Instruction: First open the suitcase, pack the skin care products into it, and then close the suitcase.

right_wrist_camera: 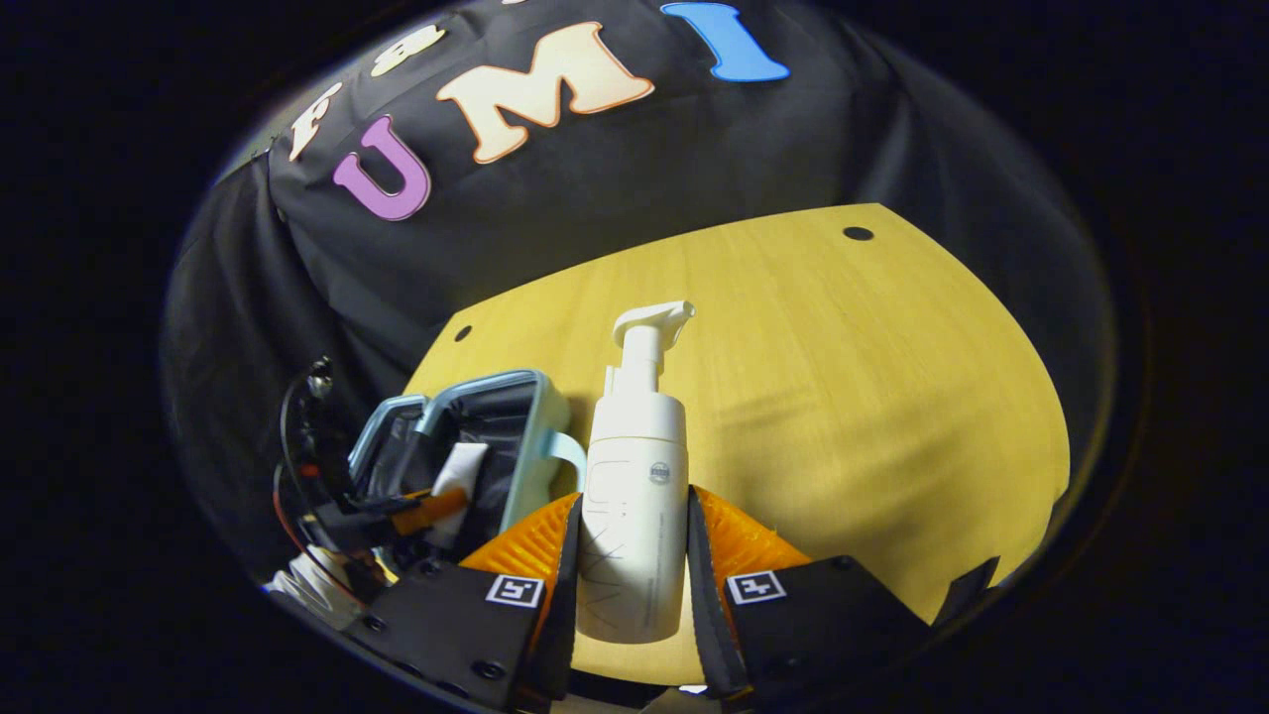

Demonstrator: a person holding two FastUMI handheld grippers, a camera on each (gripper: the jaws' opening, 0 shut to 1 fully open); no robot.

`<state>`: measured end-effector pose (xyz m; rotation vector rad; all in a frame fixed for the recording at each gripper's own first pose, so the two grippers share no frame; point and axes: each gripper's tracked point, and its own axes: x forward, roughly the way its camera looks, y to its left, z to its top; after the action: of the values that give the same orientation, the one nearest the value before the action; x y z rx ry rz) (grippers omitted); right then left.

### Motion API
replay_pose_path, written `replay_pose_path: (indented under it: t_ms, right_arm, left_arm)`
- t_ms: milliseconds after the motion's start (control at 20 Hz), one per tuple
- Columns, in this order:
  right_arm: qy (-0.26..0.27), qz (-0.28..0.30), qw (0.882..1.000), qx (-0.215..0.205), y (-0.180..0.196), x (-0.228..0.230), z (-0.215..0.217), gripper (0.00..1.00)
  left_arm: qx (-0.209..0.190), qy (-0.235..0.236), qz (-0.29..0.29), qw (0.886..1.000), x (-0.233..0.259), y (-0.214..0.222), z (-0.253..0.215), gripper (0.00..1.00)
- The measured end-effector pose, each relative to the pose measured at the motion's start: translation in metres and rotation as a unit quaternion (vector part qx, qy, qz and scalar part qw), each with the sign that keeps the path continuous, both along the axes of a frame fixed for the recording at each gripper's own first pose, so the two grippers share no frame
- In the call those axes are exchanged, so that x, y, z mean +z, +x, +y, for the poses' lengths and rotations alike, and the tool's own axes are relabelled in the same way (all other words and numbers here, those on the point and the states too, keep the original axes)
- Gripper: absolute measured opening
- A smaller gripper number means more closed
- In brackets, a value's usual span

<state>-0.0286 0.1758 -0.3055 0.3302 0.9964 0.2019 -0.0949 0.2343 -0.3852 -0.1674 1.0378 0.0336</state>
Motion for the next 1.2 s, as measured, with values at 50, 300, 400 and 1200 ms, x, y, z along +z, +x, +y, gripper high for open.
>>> replay_pose_path:
  t_ms: [50,300,400,1200]
  right_arm:
    - [0.011,0.0,1.0,0.005,0.001,0.004,0.016,0.51]
    - [0.054,0.024,0.998,0.034,0.001,0.001,0.093,0.51]
    - [0.07,0.031,0.996,0.052,-0.003,-0.002,0.125,0.51]
    - [0.015,0.151,0.987,0.048,-0.03,-0.094,0.196,0.61]
  left_arm:
    - [0.001,-0.007,-0.007,1.0,0.002,0.0,-0.001,0.02]
    - [0.012,-0.024,-0.015,1.0,-0.002,-0.002,0.006,0.23]
    - [0.012,-0.025,-0.019,0.999,0.005,-0.006,0.007,0.29]
    - [0.145,0.115,-0.134,0.974,0.127,-0.025,0.23,0.86]
